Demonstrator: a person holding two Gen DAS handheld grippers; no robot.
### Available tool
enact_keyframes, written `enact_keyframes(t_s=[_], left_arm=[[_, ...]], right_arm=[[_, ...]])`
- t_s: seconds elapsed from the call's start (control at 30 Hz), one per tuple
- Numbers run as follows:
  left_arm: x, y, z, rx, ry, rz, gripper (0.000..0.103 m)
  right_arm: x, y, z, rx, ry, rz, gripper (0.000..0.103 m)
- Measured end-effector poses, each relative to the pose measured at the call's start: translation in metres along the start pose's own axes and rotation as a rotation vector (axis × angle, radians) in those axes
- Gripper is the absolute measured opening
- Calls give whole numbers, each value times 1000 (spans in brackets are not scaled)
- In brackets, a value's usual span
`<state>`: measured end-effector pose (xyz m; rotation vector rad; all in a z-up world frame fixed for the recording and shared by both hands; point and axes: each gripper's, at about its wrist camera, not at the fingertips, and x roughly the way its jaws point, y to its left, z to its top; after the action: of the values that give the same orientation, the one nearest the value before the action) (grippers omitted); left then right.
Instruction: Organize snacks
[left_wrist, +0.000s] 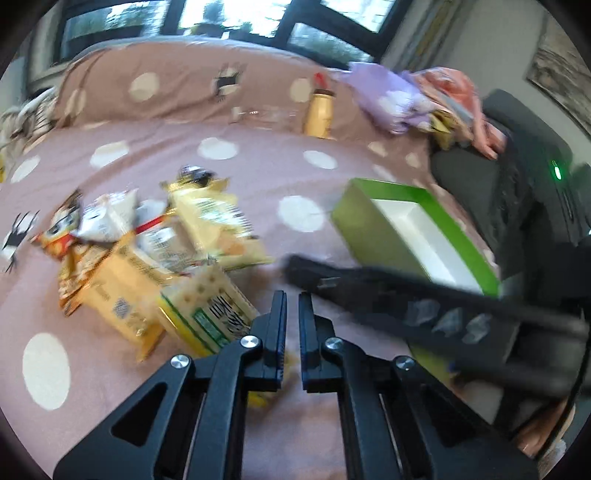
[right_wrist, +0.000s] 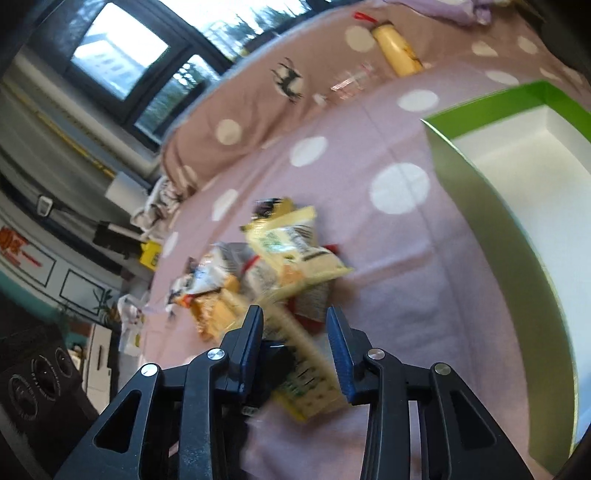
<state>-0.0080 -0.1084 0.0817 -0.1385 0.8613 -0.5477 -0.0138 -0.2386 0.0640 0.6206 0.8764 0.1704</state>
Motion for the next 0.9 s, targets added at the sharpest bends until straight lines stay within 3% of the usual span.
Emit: enact_keyframes(t_s=[0.1,0.23,0.33,0.4,0.47,0.53,0.63,0.73,0.9], left_arm=[[3,18,-1,-55,13,51,10],[9,33,-7,-118,68,77,15],[7,33,-15,-127,80,81,17],[2,31,-17,-128,82,91,24],[-4,33,-17,-142,76,99,39],[-4,35,-19,-138,87,118,47],[6,42,-25,-151,124,126,45],[15,48,-26,-189,138,79,42],[7,40,-24,-135,86,97,34]], right_arm=[[2,-14,4,39,24,20,40],[12,-16,6,50,49,37,64],[31,-11,4,42,124,68,65],[44,-6,0,23,170,68,65],[53,0,-5,2,198,53,65],[60,4,-9,-15,224,46,65],[67,8,-14,-27,252,55,65],[73,8,-17,-30,272,49,65],[70,5,-20,-13,255,77,64]])
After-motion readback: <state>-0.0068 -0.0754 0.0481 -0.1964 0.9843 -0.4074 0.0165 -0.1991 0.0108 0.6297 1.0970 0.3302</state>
